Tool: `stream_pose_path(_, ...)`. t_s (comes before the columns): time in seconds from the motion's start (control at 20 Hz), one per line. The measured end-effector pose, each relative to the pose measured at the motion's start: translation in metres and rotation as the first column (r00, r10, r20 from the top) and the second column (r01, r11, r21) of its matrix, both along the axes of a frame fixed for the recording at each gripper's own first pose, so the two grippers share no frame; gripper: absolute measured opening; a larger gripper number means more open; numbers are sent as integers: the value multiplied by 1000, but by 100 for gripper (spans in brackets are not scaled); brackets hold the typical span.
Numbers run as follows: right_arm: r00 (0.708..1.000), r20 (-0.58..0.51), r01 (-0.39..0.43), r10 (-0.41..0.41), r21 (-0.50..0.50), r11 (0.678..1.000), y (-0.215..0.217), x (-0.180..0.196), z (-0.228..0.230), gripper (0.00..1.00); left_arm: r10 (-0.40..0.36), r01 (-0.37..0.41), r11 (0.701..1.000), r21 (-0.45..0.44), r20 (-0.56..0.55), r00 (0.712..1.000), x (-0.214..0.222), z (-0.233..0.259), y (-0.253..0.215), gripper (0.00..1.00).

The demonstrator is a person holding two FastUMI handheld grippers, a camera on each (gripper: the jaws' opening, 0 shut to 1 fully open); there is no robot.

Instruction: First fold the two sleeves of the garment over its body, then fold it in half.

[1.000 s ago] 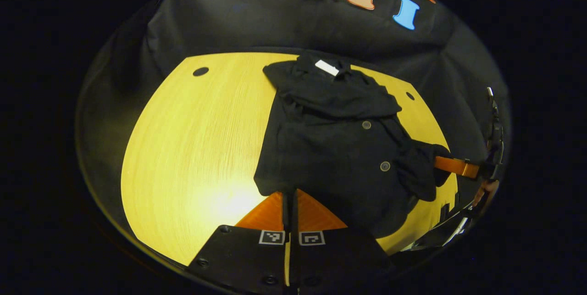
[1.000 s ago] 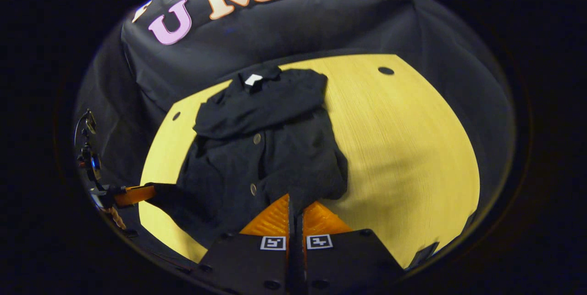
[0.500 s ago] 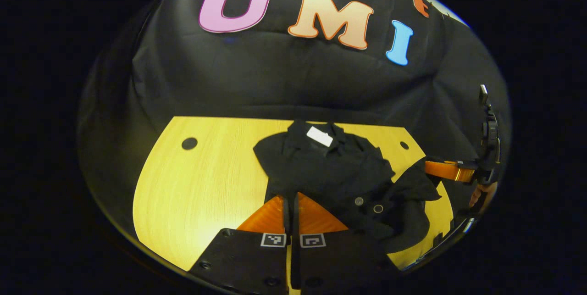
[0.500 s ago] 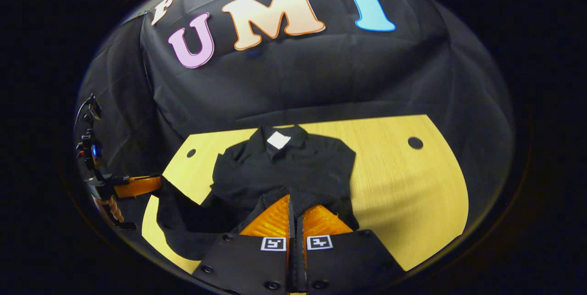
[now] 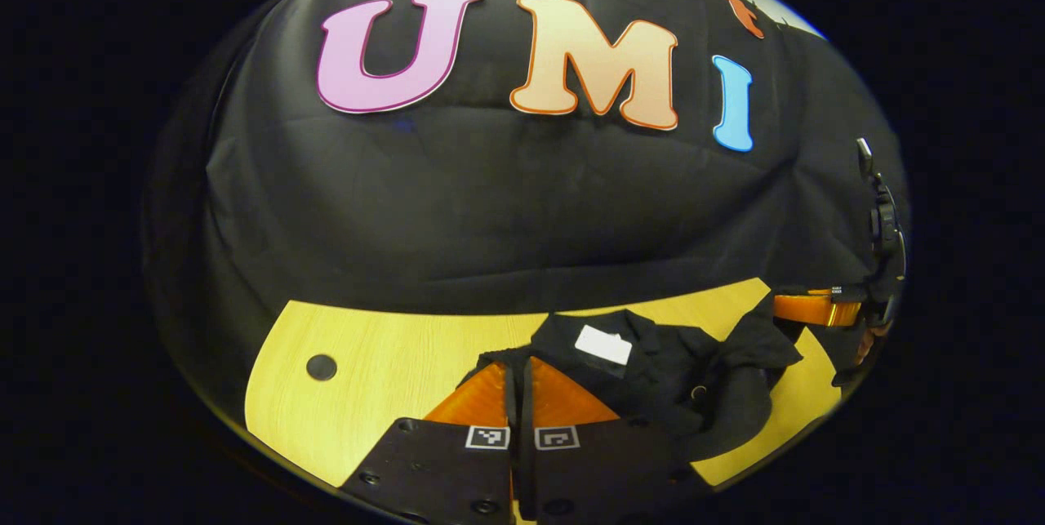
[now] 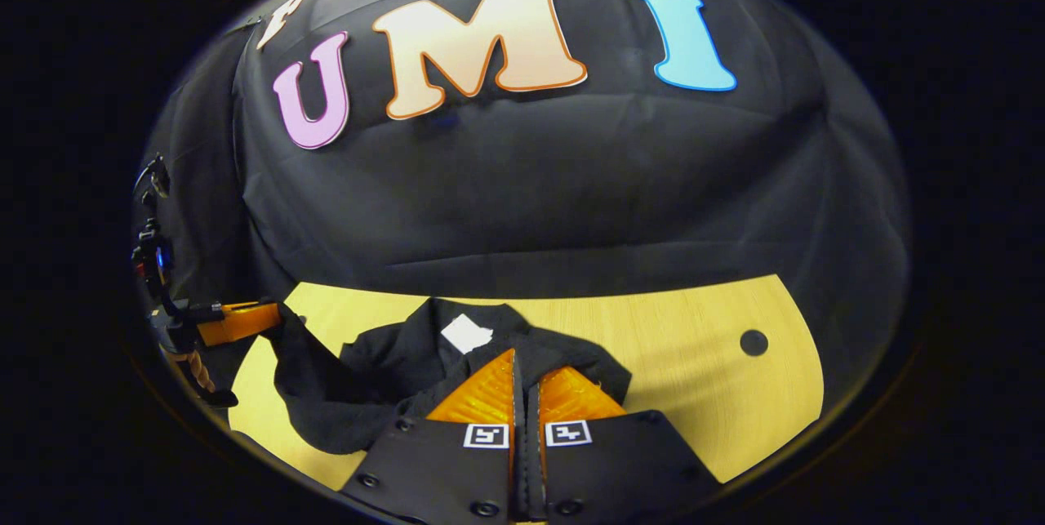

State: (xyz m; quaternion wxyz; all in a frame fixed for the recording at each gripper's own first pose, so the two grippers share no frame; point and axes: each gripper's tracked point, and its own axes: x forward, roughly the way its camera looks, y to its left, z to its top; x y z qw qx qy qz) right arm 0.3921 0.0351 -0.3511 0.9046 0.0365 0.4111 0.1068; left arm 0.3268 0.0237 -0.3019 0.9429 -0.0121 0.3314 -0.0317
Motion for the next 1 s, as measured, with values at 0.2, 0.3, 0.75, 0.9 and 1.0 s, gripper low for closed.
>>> stream_pose_path(0.2,999,4,49,-49,-39,998,-9,38,-29,2,6,-5,1000,-10,72,997,47,-24,-2,0)
stream_pose_path(0.3,997,-19,74,-74,-40,996,-13,50,-44,12,23,-20,999,-33,91,996,62,-31,2,3)
stream_pose_path(0.75,988,100,129,-119,-95,987,-18,66,-25,97,87,-85,996,-22,108,990,65,-31,15,92)
stream_pose_path(0.9,982,154,124,-110,-88,988,-15,64,0,97,132,-125,991,-55,138,982,54,-11,25,92)
stream_pose_path(1.0,976,191,118,-100,-86,989,-11,58,16,97,152,-143,987,-66,164,975,47,5,31,92)
